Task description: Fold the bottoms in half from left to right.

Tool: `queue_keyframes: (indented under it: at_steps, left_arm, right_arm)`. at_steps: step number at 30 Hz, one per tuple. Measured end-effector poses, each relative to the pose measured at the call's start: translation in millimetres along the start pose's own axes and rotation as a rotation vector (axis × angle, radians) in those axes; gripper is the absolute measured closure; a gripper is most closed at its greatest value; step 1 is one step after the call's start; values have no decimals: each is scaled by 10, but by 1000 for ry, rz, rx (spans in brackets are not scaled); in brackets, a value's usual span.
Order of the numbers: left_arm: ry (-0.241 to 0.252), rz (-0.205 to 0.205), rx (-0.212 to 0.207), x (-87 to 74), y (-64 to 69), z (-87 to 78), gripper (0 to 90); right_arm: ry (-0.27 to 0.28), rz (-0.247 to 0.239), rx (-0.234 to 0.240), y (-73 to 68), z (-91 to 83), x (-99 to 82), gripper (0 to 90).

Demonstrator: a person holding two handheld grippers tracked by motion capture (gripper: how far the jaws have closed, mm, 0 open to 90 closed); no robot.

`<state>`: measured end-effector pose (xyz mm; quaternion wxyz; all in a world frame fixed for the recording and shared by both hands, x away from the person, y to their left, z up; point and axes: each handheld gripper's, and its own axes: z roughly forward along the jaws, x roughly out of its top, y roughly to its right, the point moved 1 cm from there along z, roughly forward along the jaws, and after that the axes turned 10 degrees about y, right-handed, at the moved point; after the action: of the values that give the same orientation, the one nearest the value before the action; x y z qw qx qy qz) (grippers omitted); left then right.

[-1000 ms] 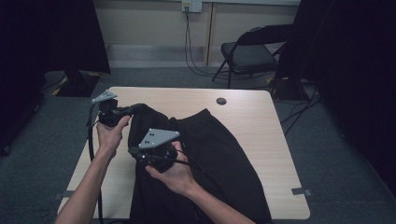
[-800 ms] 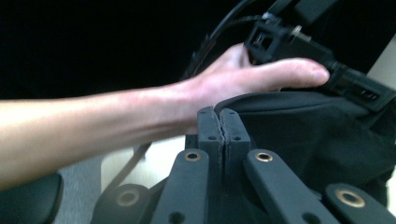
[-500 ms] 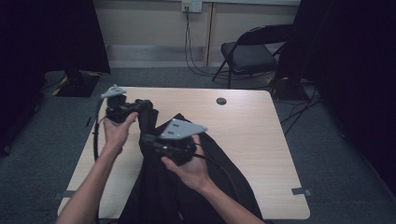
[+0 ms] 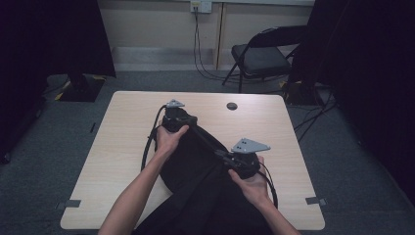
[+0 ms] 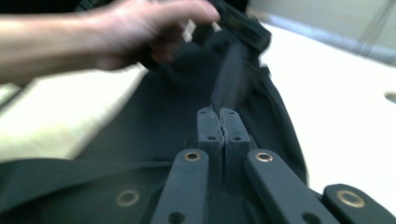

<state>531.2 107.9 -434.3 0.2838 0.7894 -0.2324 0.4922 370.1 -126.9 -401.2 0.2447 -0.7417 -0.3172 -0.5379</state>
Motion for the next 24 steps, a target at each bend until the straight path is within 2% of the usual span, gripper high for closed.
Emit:
queue_keyframes:
  at_steps: [1, 2, 3, 5, 6, 8, 10, 11, 13, 14, 15, 16, 17, 19, 20, 22, 23, 24]
  left_arm:
    - [-12, 8, 19, -42, 8, 49, 823]
    - [-13, 14, 46, -70, 20, 62, 708]
    - [-5, 10, 37, -74, 18, 35, 576]
    - [14, 12, 37, -74, 5, -90, 503]
    - [14, 12, 37, -74, 5, -90, 478]
    - [-8, 42, 40, -113, -23, -302, 474]
    - [-29, 61, 41, -200, -48, -464, 481]
    - [-47, 66, 41, -255, -58, -545, 491]
    - [-61, 35, 38, -373, -68, -678, 493]
    - [-91, 69, 41, -486, -46, -791, 509]
    - [-91, 69, 41, -486, -46, -791, 528]
    - [-138, 108, 34, -594, -11, -892, 539]
    - [-136, 118, 17, -636, 14, -953, 554]
    - [-122, 84, -23, -707, 65, -1054, 600]
    - [-132, 74, -42, -742, 112, -1095, 610]
    - [-157, 124, -78, -816, 244, -1147, 635]
    - [-178, 134, -103, -864, 302, -1158, 634]
    - [-178, 134, -103, -864, 302, -1158, 629]
  right_arm:
    - [-23, 4, -20, 69, 11, -90, 888]
    - [-47, 23, -37, 140, 22, -185, 888]
    - [-77, 44, -49, 220, 30, -305, 888]
    - [-123, 51, -64, 318, 38, -463, 886]
    - [-123, 51, -64, 318, 38, -463, 886]
    - [-193, 43, -103, 465, 41, -650, 879]
    - [-210, 69, -123, 539, 13, -701, 838]
    - [-222, 63, -160, 567, -25, -711, 841]
    - [-240, 52, -209, 599, -102, -710, 796]
    - [-227, 61, -232, 613, -187, -692, 765]
    - [-227, 61, -232, 613, -187, -692, 765]
    - [-166, 93, -205, 575, -256, -630, 739]
    - [-148, 93, -180, 533, -255, -597, 730]
    - [-123, 60, -124, 355, -201, -523, 716]
    - [-123, 50, -90, 277, -165, -510, 714]
    - [-141, 11, -8, 39, -49, -511, 685]
    - [-155, -4, 35, -77, 13, -531, 668]
    - [-155, -4, 35, -77, 13, -531, 668]
